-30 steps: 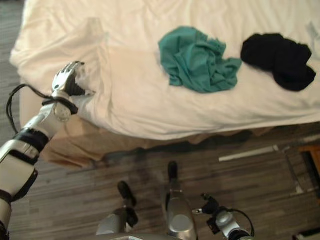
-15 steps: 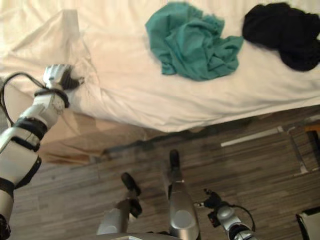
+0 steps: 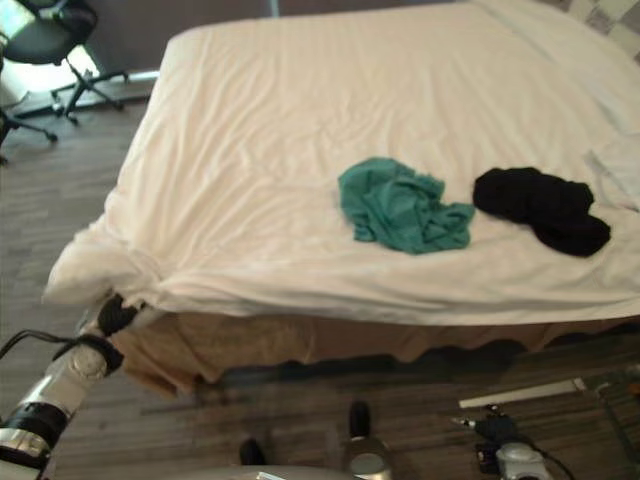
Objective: Tidy up the quilt and then pick up the clothes from the bed and put them into the laundry hamper.
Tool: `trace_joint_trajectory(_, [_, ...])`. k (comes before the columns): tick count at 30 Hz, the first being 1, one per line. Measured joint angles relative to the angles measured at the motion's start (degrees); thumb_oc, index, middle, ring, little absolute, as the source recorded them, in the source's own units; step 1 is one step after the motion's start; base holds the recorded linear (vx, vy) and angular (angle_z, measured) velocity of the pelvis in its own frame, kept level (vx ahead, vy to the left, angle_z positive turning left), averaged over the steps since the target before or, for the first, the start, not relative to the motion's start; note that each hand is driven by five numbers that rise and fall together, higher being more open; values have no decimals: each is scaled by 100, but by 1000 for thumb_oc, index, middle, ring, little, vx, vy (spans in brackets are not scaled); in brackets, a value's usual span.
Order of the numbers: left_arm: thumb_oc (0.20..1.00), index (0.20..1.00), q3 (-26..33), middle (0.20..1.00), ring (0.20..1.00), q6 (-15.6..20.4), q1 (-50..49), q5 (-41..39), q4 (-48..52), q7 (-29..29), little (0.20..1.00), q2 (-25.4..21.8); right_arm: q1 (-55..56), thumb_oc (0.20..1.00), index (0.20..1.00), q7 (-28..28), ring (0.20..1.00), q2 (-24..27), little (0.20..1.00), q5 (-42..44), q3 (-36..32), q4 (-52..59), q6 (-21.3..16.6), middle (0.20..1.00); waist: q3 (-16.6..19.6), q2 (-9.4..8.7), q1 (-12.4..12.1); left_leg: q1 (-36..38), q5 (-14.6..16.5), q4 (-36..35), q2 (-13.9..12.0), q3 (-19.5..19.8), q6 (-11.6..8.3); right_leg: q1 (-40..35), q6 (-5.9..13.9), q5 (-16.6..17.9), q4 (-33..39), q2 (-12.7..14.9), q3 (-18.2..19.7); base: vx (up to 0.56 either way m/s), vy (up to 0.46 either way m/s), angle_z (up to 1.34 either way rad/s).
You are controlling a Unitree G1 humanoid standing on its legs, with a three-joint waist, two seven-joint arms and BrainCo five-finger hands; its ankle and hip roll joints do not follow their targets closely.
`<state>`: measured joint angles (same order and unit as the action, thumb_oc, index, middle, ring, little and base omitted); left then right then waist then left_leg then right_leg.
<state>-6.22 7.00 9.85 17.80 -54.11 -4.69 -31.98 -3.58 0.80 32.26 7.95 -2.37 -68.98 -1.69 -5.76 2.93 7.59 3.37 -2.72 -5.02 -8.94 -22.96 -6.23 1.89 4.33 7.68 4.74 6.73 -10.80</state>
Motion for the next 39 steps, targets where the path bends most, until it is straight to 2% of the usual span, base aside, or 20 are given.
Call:
trace_joint_trajectory(3, [1000, 1000, 490, 1000, 1000, 79, 10, -218, -815, -18, 1000, 433, 28, 1000, 1000, 77, 1000, 725, 1000, 113, -315, 157, 67, 1000, 268, 59, 15, 53, 87, 3, -8, -28, -7, -14, 24, -42, 0, -18, 41, 18, 47, -10])
trace_joint_trajectory(6, [1000, 1000, 785, 1000, 1000, 80, -2, -361, -1244, -11, 1000, 500, 137, 1000, 1000, 322, 1000, 1364, 1000, 76, -603, 782, 144, 1000, 327, 112, 14, 92, 85, 23, -34, -20, -7, -29, -6, -22, -4, -53, 83, 22, 43, -12])
trace_joint_trajectory(7, [1000, 1000, 976, 1000, 1000, -22, -121, -350, -1655, 95, 1000, 608, 349, 1000, 1000, 459, 1000, 1630, 1000, -144, -755, 1673, 289, 1000, 344, 192, 32, 111, 90, 11, -31, 12, -15, -27, -6, -22, -2, -54, 108, 3, 42, -16])
trace_joint_trajectory(9, [1000, 1000, 1171, 1000, 1000, -463, -733, -347, -2375, 234, 1000, 872, 380, 1000, 1000, 688, 1000, 2008, 1000, -504, -864, 2764, 167, 1000, 349, 273, 28, 167, 89, 34, -32, 39, -18, -43, -9, -19, -3, -52, 167, -12, 32, -15])
trace_joint_trajectory(12, [1000, 1000, 1004, 1000, 1000, -773, -1897, -295, -2804, 381, 1000, 1281, -45, 1000, 1000, 888, 1000, 2294, 1000, -1022, -737, 3484, 113, 1000, 377, 268, -57, 174, 85, 33, -35, 198, -19, -104, -5, -23, -1, -44, 26, -34, 11, 24])
trace_joint_trajectory(13, [1000, 1000, 846, 1000, 1000, -862, -2233, -290, -2917, 472, 1000, 1287, -362, 1000, 1000, 918, 1000, 2322, 1000, -1038, -545, 3503, 88, 1000, 388, 192, -232, 124, 72, 27, -35, 219, 3, -100, 19, -53, 4, -33, -1, -32, 14, 30])
trace_joint_trajectory(14, [1000, 1000, 659, 1000, 1000, -893, -2400, -283, -2916, 494, 1000, 1278, -696, 476, 476, 903, 476, 2313, 476, -1039, -277, 3516, 104, 476, 396, 166, -333, 67, 94, 0, -27, 263, 50, -78, 19, -82, 12, -22, -25, -66, 13, 34])
trace_joint_trajectory(15, [1000, 1000, 414, 1000, 1000, -889, -2494, -190, -2898, 546, 1000, 1236, -1066, 200, 200, 877, 200, 2313, 200, -1043, 72, 3672, 37, 200, 390, 145, -417, -5, 92, 0, -12, 310, 58, -24, 24, -79, 12, -1, -58, -61, 10, 34])
trace_joint_trajectory(16, [1000, 1000, 280, 1000, 1000, -887, -2491, -119, -2869, 580, 1000, 1215, -1284, 200, 200, 866, 200, 2287, 200, -1043, 267, 3730, -16, 200, 389, 140, -482, -53, 77, -1, -10, 309, 79, 8, 21, -81, 13, 15, -103, -90, 6, 41])
trace_joint_trajectory(17, [1000, 1000, -456, 1000, 1000, -852, -2475, 16, -2559, 696, 1000, 1116, -2186, 200, 200, 820, 200, 2055, 200, -1037, 1039, 3799, -56, 200, 345, 81, -571, -226, 72, -1, 1, 299, 75, 174, 43, -67, 19, 47, -126, -59, 6, 32])
trace_joint_trajectory(19, [1000, 1000, -668, 1000, 1000, -738, -2290, 149, -2194, 735, 1000, 1001, -2500, 200, 200, 731, 200, 1875, 200, -1020, 1340, 4045, -270, 200, 338, 69, -709, -401, 60, 5, 3, 308, 73, 271, 59, -54, 16, 56, -131, -132, -7, 32])
trace_joint_trajectory(20, [1000, 1000, -1246, 1000, 1000, -643, -2214, 325, -1581, 819, 1000, 746, -3241, 200, 200, 656, 200, 1410, 200, -1013, 1945, 3864, -295, 200, 326, 73, -792, -529, 15, 4, -18, 309, 71, 402, 108, -18, 9, 45, -131, -224, -18, 14])
trace_joint_trajectory(23, [1000, 1000, -1464, 1000, 1000, -437, -1456, 350, -647, 772, 1000, 276, -3747, 200, 200, 637, 200, 942, 200, -979, 2421, 3918, -503, 200, 173, 2, -941, -951, -47, 10, -23, 377, 55, 728, 148, 7, -52, 85, -248, -242, -18, 32])
trace_joint_trajectory(26, [1000, 1000, -1463, 1000, 1000, -352, -797, 62, 41, 483, 1000, 52, -4177, 200, 200, 649, 200, 477, 200, -887, 2569, 3867, -511, 200, -363, -87, -954, -1421, -100, -2, -41, 609, 55, 1044, 202, 49, -56, 112, -488, -152, -12, 22])
trace_joint_trajectory(28, [1000, 1000, -1608, 1000, 1000, -289, -149, -192, 127, 222, 1000, 126, -4415, 200, 200, 662, 200, 237, 200, -733, 2594, 3619, -505, 200, -677, -102, -954, -1789, -168, 7, -24, 698, -31, 1393, 178, 20, -156, 140, -580, -131, -11, 41])
trace_joint_trajectory(31, [1000, 1000, -2025, 1000, 1000, -219, 367, -420, -125, -110, 1000, 532, -4981, 200, 200, 852, 200, -549, 200, -476, 2860, 2734, -514, 200, -1083, 187, -1135, -2102, -222, -2, -91, 796, -76, 1647, 196, 52, -56, 70, -619, -126, -9, -16])
trace_joint_trajectory(32, [1000, 1000, -2259, 1000, 1000, -187, 711, -460, -212, -254, 1000, 812, -5208, 200, 200, 895, 200, -928, 200, -280, 3092, 2220, -532, 200, -1171, 345, -1254, -2425, -236, 2, -166, 819, -54, 2136, 50, -88, -620, 73, -612, -125, -12, -5])
trace_joint_trajectory(35, [1000, 1000, -2591, 1000, 1000, -55, 1382, -763, -519, -457, 1000, 1062, -5657, 200, 200, 1124, 200, -1437, 200, 21, 3057, 1739, -786, 200, -1582, 247, -1217, -2743, -443, 246, -53, 804, -66, 2401, 68, -94, -452, 164, -772, -137, 0, 21])
trace_joint_trajectory(37, [1000, 1000, -2680, 1000, 1000, -35, 1383, -937, -677, -484, 1000, 1250, -5947, 200, 200, 1101, 200, -1636, 200, 241, 3197, 1663, -928, 200, -1629, 283, -1192, -2680, -504, 18, -75, 858, 83, 2541, 160, 27, -389, 84, -803, -98, 17, -30])
trace_joint_trajectory(39, [1000, 1000, -2758, 1000, 1000, 18, 1463, -1232, -774, -601, 1000, 1457, -6251, 200, 200, 1135, 200, -1847, 200, 463, 3177, 1412, -1074, 200, -1650, 323, -1160, -2802, -574, 25, -24, 866, 146, 2730, 116, 113, -458, 128, -817, -39, 32, -4])
